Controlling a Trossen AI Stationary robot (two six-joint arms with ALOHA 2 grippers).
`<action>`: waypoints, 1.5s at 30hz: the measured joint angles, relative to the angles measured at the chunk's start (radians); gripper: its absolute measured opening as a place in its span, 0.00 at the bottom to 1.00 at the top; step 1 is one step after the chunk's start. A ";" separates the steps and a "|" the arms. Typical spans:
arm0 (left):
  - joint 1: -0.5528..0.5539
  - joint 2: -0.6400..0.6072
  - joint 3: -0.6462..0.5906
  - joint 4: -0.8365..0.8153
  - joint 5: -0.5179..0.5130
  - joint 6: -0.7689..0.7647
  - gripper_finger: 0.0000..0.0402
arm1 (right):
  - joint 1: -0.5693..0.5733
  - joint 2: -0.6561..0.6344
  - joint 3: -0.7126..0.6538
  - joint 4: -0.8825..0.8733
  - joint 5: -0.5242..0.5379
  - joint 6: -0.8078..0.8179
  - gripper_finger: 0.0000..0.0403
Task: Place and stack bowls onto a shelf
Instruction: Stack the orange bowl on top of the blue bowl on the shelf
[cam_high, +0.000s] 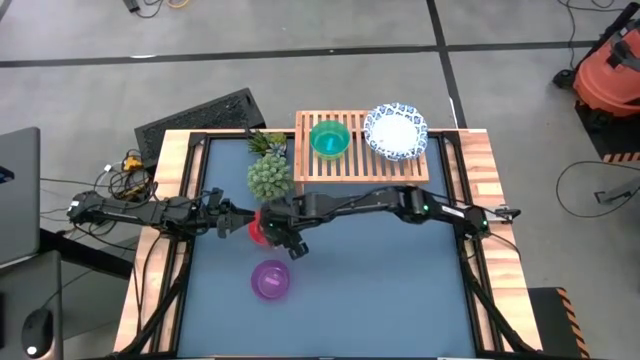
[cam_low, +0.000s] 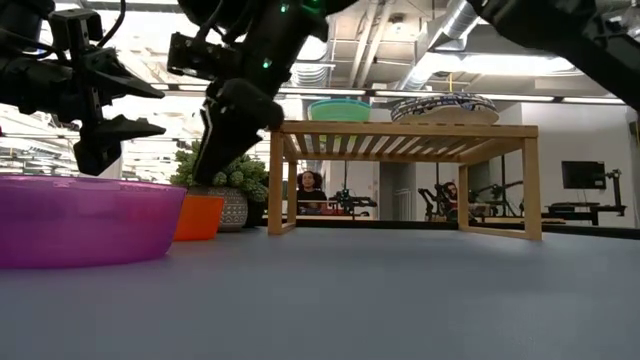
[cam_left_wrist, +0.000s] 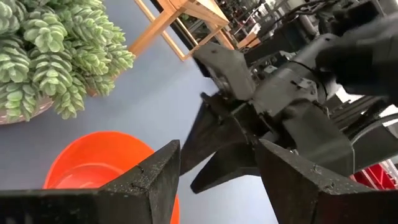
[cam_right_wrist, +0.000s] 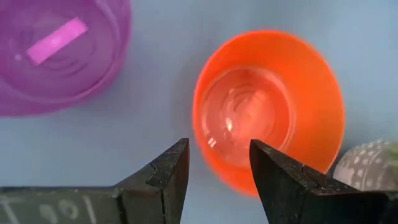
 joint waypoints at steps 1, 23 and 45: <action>0.000 0.000 0.000 -0.001 0.000 0.000 0.49 | -0.005 0.002 0.000 0.005 -0.011 -0.009 0.48; 0.000 0.000 0.000 0.000 0.000 0.011 0.49 | -0.021 0.046 0.000 0.030 -0.082 -0.096 0.41; 0.000 0.000 0.000 -0.001 0.013 0.011 0.49 | -0.007 0.067 0.000 -0.018 0.053 -0.008 0.06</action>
